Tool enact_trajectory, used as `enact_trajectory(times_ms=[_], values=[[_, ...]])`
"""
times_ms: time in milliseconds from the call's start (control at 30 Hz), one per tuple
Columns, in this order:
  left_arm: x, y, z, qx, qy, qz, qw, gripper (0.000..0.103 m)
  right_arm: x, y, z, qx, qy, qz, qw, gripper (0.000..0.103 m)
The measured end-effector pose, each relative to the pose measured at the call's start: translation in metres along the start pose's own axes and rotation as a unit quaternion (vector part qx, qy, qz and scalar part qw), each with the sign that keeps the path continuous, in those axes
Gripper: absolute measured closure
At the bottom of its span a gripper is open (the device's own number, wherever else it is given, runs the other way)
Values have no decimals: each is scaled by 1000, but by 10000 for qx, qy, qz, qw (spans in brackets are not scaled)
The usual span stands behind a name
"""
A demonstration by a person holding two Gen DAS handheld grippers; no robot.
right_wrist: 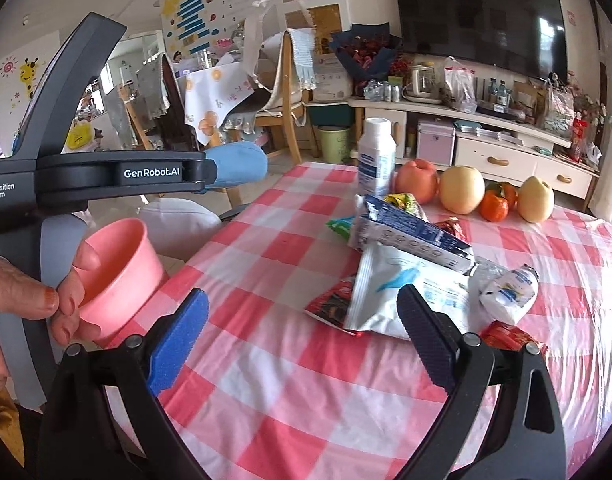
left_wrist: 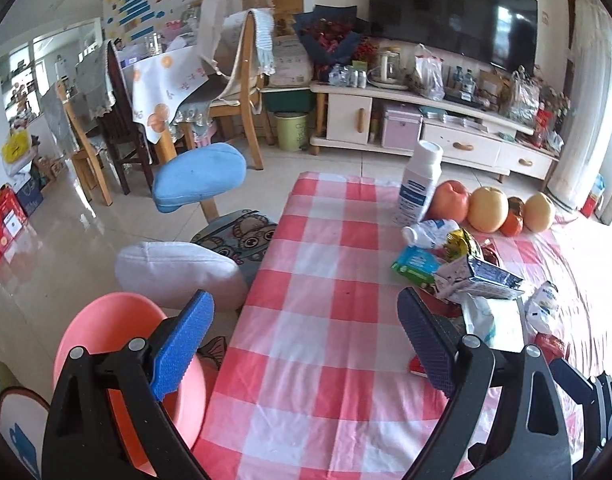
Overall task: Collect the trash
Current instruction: 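Move both open tools back over the trash on the table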
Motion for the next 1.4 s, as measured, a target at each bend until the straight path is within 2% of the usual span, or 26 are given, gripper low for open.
enact_trajectory(times_ms=[300,600,1000,1200,1300,1400], values=[[1,-43,7,344,33,-203,9992,11,-8,-30,3,124,-57,-106,9999,7],[6,-90,11,736,119,-471,9961,11,-20,-82,11,333,-85,-268,9990,7],[18,-151,5,1378,377,-687,9874,11,-38,-199,24,1280,-108,-737,9890,7],[25,-174,-1,1686,564,-842,9805,11,-34,-236,21,1597,121,-725,9844,7],[27,-186,-7,1906,664,-940,9749,11,-28,-239,15,1533,291,-651,9856,7],[30,-191,-6,2104,654,-859,9716,11,-14,-239,5,1463,639,-444,9862,7]])
Point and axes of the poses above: each gripper's, at about its wrist camera, not at the fingertips, and x roughly the way its jaws point, y to its left, z to its top, the point moved 6 cm from there along x, roughly the way its jaws point, and after that the axes turned 10 degrees about x, right-handed, at the moved point
